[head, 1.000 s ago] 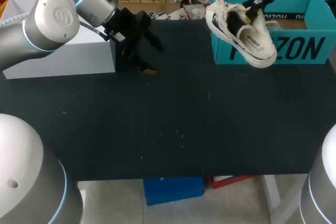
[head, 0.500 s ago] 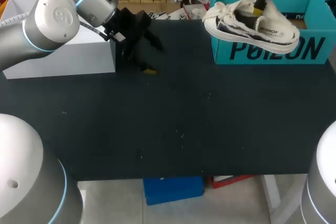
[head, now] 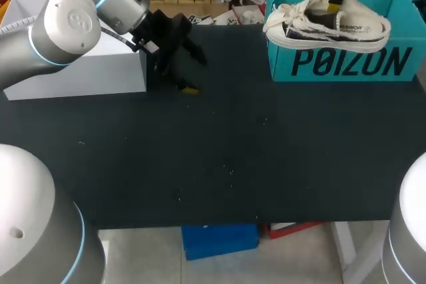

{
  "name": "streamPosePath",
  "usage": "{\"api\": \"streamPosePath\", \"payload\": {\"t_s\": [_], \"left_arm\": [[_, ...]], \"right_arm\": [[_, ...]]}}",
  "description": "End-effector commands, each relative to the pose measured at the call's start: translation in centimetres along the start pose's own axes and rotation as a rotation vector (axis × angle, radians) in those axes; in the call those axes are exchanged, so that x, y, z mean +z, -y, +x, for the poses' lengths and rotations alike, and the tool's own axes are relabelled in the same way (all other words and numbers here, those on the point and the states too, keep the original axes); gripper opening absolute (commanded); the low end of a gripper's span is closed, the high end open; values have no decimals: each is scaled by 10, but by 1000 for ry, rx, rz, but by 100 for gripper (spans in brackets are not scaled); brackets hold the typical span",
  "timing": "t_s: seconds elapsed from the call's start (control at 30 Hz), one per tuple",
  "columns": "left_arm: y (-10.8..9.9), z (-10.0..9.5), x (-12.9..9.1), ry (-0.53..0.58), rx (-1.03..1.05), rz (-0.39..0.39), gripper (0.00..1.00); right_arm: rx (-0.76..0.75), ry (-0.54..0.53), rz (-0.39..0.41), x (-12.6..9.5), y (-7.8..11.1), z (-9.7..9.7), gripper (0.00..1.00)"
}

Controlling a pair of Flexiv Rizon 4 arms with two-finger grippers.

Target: Take the shoe out of the shoebox, open the shoe tongue, remove and reinsert the insole, then place the shoe into the shoebox

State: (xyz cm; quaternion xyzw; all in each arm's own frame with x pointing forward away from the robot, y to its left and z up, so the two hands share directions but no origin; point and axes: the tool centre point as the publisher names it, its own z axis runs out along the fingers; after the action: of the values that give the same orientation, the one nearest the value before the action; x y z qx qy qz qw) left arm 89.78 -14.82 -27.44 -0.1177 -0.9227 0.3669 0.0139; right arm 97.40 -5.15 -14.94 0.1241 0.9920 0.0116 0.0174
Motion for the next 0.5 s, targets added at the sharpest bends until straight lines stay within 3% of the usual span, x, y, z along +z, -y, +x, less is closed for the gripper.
{"api": "streamPosePath", "payload": {"t_s": [0.03, 0.3, 0.5], "left_arm": [[0, 1, 0, 0, 0, -4, 100], [0, 1, 0, 0, 0, -4, 100], [0, 1, 0, 0, 0, -4, 100]], "right_arm": [[-70, -51, 15, -6, 10, -37, 0], [-220, -53, 36, -3, 32, -97, 0], [-302, -57, 41, 6, 35, -149, 0]]}}
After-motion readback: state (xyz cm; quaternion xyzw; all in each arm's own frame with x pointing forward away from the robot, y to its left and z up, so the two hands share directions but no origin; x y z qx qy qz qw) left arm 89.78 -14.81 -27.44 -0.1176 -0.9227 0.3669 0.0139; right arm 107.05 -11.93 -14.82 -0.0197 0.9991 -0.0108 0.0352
